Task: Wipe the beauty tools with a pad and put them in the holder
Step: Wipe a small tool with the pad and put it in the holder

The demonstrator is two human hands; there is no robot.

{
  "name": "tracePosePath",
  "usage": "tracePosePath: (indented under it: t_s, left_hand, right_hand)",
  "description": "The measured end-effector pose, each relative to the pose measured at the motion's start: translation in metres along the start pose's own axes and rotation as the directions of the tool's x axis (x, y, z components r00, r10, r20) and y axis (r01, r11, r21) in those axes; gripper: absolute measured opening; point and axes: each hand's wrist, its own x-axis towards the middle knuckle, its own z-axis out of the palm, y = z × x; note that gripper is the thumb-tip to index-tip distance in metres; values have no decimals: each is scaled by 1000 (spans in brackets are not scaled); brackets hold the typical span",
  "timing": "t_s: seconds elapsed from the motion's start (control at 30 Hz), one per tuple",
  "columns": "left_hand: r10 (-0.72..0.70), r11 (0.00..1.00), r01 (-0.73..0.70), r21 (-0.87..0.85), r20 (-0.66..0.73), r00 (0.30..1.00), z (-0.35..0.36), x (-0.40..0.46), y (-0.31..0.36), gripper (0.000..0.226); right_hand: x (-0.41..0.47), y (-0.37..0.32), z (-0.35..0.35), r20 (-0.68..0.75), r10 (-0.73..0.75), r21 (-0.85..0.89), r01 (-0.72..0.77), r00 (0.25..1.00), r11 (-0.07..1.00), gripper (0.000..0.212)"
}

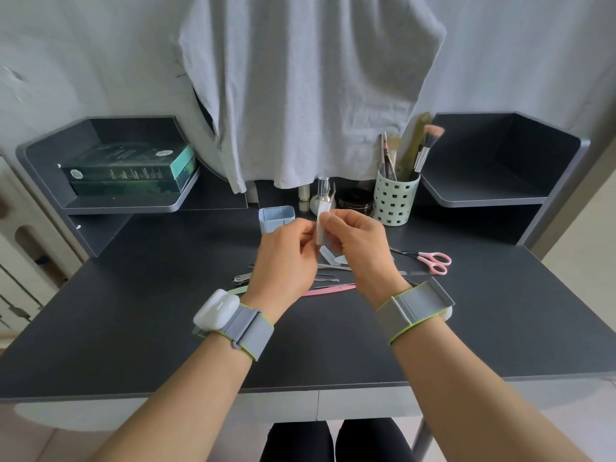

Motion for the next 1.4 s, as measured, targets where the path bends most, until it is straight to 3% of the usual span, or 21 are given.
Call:
tracePosePath:
  t_s: [0.17,0.33,0.5,0.7,1.03,1.4]
  left_hand:
    - [-15,1000,15,-5,-1,1000,1,1,2,17]
    - [3,999,-4,51,6,1000,0,0,4,16]
    - [6,993,-7,116,10,1000,-3,2,7,16]
    - [2,984,-7,179,28,1000,-3,-1,6,16]
    - [9,953,-19,304,35,999,-10,0,2,16]
    - [13,930,-15,367,9,1000,-22,-4,-6,24]
  right_hand:
    - [4,1,-1,-20,-28,-72,27,999,997,17]
    - [11,7,1,-63,-71,-250,53,995,967,18]
    - [15,8,5,-117,-78,-268,44,990,962,17]
    - [25,3,7,-204,-83,-263,27,975,964,20]
    - [32,-1,11,-227,-27,-237,-28,974,971,23]
    - [33,-6,7,-177,92,-55,-103,980,993,26]
